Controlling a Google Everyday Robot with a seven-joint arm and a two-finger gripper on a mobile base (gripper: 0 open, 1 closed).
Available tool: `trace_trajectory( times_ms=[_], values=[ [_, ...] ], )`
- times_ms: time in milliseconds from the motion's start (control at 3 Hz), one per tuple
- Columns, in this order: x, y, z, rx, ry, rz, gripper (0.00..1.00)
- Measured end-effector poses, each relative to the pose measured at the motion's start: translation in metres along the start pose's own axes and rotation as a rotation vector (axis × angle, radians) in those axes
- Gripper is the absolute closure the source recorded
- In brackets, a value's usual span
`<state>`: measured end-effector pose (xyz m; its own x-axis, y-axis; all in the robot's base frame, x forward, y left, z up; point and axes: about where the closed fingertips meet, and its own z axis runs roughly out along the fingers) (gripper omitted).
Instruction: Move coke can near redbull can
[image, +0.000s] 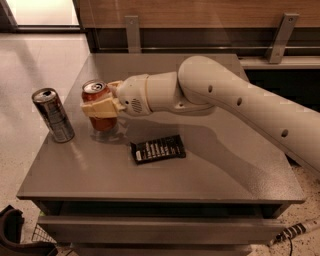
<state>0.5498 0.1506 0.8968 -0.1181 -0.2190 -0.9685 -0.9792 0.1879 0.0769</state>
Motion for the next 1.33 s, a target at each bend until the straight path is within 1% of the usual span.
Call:
trace_trajectory(
  times_ms=[333, 667, 1333],
  values=[
    [0.0079, 0.0040, 0.0085, -0.034, -0.022, 0.026, 1.00],
    [0.0074, 0.0053, 0.0102, -0.037, -0.022, 0.025, 0.83],
    [0.0063, 0.0085, 0.0136, -0.045, -0.021, 0.023, 0.36]
  ],
)
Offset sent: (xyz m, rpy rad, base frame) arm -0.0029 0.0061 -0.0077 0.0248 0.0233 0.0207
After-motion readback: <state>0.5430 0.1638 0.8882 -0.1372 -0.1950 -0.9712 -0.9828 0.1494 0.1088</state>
